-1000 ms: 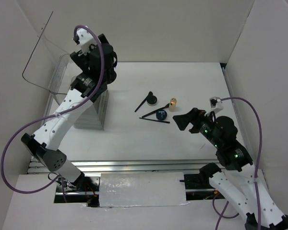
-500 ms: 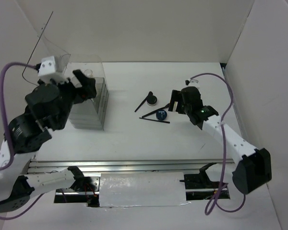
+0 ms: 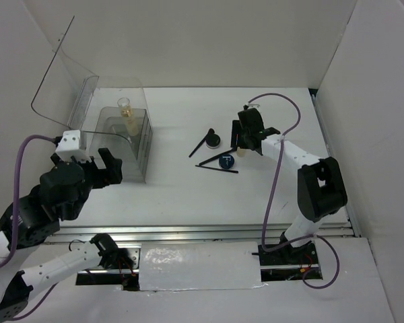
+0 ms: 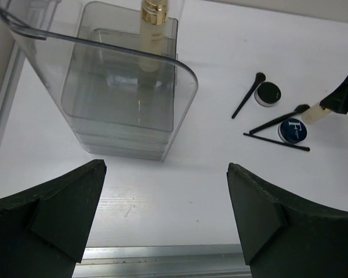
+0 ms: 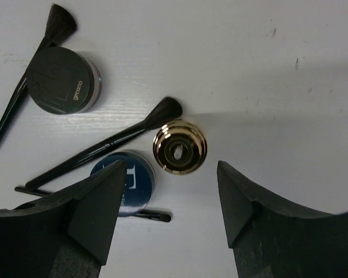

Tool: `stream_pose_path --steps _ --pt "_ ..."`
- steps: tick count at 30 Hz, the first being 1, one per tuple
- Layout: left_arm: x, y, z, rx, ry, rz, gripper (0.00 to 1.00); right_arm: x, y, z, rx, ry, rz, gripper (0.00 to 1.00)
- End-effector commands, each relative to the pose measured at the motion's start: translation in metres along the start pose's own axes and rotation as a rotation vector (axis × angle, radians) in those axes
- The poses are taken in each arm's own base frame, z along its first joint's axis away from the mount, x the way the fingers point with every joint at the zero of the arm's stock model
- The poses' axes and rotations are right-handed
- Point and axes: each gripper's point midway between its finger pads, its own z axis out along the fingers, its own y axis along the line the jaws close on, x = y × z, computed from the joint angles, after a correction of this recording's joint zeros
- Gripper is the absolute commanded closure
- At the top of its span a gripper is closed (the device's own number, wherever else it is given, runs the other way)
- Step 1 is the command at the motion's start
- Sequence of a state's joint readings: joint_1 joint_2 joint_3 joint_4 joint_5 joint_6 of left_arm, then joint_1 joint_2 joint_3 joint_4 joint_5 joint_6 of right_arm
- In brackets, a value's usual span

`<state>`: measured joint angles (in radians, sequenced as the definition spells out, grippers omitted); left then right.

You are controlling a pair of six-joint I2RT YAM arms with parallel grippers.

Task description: Organize the makeup

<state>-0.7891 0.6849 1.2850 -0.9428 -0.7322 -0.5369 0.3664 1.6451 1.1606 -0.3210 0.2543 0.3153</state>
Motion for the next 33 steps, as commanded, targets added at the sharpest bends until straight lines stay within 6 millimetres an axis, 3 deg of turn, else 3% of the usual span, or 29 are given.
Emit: stream_pose_path --steps 1,7,16,21,24,25,27,28,33 --pt "-0.007 0.014 -0.006 -0.035 -0.072 -0.076 0.01 -0.022 0.003 0.011 -0.006 -0.033 -0.016 0.29" --pt "0.01 0.012 0.002 -0.018 -0.075 -0.088 0.01 -0.024 -0.004 0.022 0.028 -0.04 -0.038 0.35" --pt "0.031 0.002 0.016 -0.007 -0.03 -0.074 0.01 -0.02 -0.006 0.025 0.014 -0.044 -0.054 0.57" --pt "0.04 0.012 0.018 -0.044 -0.037 -0.087 0.01 -0.018 0.0 0.027 -0.016 -0.024 -0.058 0.75" --pt "0.04 0.02 0.015 -0.066 -0.061 -0.112 0.01 -0.028 0.006 0.013 -0.053 -0.069 -0.042 0.85" --pt "0.042 0.025 0.015 -0.088 -0.069 -0.112 0.0 -0.036 0.007 0.001 -0.07 -0.102 -0.036 0.92" --pt "0.044 0.033 0.012 -0.109 -0.076 -0.135 0.01 -0.047 0.01 -0.013 -0.088 -0.15 -0.021 0.94" --pt "0.044 0.035 0.011 -0.118 -0.079 -0.138 0.01 -0.059 0.013 -0.03 -0.106 -0.194 -0.016 1.0" --pt "0.047 0.052 0.007 -0.192 -0.094 -0.168 0.01 -0.097 0.038 -0.082 -0.181 -0.304 -0.031 1.0"
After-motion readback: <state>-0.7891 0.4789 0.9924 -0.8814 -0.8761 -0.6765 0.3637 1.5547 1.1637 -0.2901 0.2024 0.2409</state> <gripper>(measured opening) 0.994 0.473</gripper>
